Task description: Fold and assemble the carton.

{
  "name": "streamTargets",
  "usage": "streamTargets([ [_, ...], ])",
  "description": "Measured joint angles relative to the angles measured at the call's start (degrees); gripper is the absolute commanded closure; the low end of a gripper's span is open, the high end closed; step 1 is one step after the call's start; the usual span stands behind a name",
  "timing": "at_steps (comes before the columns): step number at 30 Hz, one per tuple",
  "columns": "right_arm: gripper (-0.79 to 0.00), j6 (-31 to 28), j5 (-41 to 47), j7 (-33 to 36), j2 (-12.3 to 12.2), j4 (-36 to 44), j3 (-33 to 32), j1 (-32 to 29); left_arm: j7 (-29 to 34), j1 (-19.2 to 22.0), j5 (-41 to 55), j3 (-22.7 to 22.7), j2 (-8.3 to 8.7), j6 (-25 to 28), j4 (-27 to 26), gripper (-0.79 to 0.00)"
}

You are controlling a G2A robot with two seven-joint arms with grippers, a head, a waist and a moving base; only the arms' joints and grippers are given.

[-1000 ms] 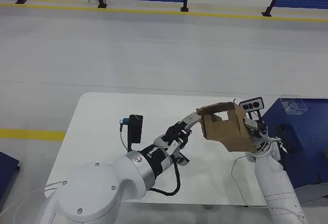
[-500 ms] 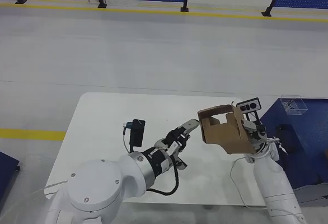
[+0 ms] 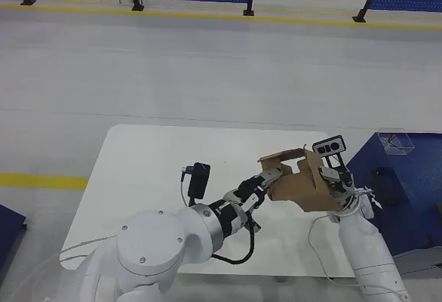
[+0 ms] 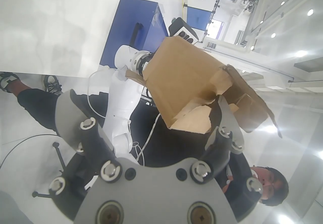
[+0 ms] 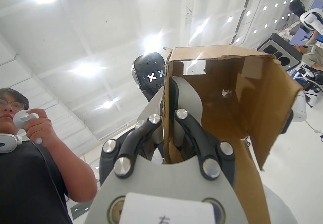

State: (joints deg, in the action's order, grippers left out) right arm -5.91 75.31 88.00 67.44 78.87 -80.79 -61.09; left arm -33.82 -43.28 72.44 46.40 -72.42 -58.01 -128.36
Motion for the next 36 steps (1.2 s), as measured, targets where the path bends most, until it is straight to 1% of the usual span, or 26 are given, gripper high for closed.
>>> streamTargets([
  [4,0.000,-0.35,-1.02,0.00,-0.16,0.89,0.08,-0.21,-0.36,0.68,0.53,-1.21,-0.37,0.00,0.61,-0.785],
  [6,0.000,-1.34,-1.77,0.00,-0.27,1.12,-0.10,-0.20,-0.80,0.87,0.73,-1.10,-0.45,0.00,0.66,-0.785],
  [9,0.000,-3.46,-3.09,0.00,-0.48,0.94,-0.61,0.15,-1.61,0.67,1.14,0.14,-0.48,0.01,0.14,-0.785],
  [14,0.000,-8.13,-7.70,0.00,-1.26,0.18,-2.17,0.89,-3.15,-0.93,0.67,2.84,-0.24,0.07,-2.13,-0.785],
  [17,0.000,-10.49,-11.89,0.00,-1.91,0.51,-3.23,1.56,-3.01,-2.27,-0.50,4.43,-0.16,1.74,-3.89,-0.785],
  [19,0.000,-10.46,-14.54,0.00,-2.20,0.79,-4.71,1.88,-1.45,-3.22,-1.28,5.68,-0.17,4.69,-4.58,-0.785],
  [21,0.000,-10.84,-13.46,-0.47,-2.05,0.87,-5.91,1.74,-0.63,-3.56,-1.45,6.19,-0.19,7.42,-4.68,-0.785],
  [24,0.000,-11.75,-9.77,-1.37,-1.71,1.20,-6.68,1.51,-0.80,-3.53,-1.41,6.09,-0.19,6.30,-4.64,-0.785],
  [36,0.000,-11.70,-10.51,-1.32,-1.73,1.18,-6.61,1.52,-0.82,-3.52,-1.41,6.08,-0.19,6.10,-4.64,-0.785],
])
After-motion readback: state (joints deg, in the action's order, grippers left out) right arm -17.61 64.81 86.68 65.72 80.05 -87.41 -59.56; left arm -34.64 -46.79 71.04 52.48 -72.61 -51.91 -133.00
